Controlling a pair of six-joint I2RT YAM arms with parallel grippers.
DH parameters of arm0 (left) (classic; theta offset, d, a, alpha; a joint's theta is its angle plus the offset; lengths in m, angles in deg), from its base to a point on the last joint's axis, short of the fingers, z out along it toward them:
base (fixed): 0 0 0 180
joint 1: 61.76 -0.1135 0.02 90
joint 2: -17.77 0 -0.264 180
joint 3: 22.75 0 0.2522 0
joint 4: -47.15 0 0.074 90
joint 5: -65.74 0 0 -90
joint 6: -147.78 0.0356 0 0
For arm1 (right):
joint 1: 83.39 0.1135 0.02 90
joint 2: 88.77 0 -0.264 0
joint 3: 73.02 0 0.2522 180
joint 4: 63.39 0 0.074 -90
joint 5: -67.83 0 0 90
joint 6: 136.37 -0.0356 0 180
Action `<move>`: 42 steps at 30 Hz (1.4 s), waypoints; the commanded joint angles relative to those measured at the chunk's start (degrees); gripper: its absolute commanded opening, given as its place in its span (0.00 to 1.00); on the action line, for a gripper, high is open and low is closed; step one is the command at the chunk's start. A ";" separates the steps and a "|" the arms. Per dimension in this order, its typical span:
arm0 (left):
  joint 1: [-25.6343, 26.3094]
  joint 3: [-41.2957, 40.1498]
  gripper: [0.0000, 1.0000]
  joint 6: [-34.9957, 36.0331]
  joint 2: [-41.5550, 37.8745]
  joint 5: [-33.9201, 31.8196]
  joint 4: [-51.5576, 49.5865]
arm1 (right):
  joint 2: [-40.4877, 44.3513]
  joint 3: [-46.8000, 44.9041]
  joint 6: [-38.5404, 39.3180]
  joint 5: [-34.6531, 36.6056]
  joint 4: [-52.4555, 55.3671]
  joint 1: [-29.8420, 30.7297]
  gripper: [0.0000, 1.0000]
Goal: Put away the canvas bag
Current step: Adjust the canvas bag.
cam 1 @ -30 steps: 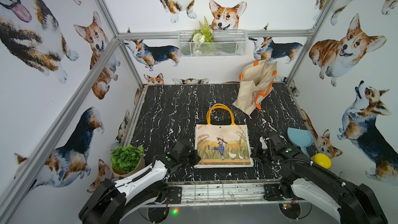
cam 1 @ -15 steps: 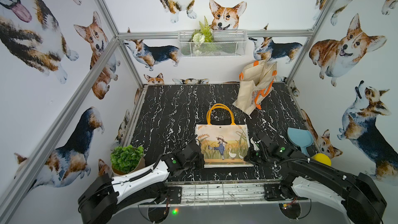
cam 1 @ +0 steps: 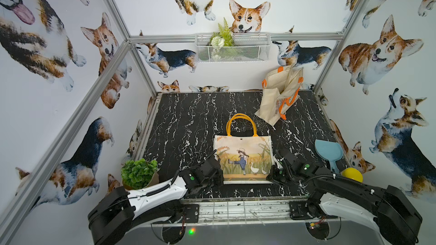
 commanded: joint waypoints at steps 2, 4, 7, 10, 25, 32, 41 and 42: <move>0.07 -1.01 0.00 -0.52 -0.45 -2.07 -8.93 | 3.03 -2.20 -2.21 3.38 8.33 -1.94 0.12; 0.05 -1.07 0.00 -0.70 -0.47 -2.24 -9.87 | 4.05 -3.10 -2.31 3.19 9.52 -3.18 0.12; 0.00 -0.97 0.00 -0.86 -0.47 -2.64 -11.40 | 5.50 -3.58 -2.05 3.23 10.86 -4.29 0.12; -0.01 -0.85 0.00 -1.05 -0.22 -3.36 -13.30 | 6.11 -3.18 -1.40 3.39 11.80 -5.08 0.12; -1.07 -0.50 0.00 -2.14 -3.98 -6.27 -21.11 | 1.34 10.91 5.73 6.46 16.99 -6.17 0.12; -1.07 -0.61 0.00 -2.46 -6.12 -5.88 -20.23 | -5.15 15.26 6.61 -1.07 7.39 -5.93 0.11; -1.06 -0.17 0.00 -2.37 -4.34 -5.00 -17.89 | -22.45 19.77 6.17 -5.32 -0.62 2.09 0.11; -1.07 0.00 0.00 -2.31 -4.46 -5.09 -17.87 | -23.66 19.41 5.70 -5.08 -1.08 2.18 0.11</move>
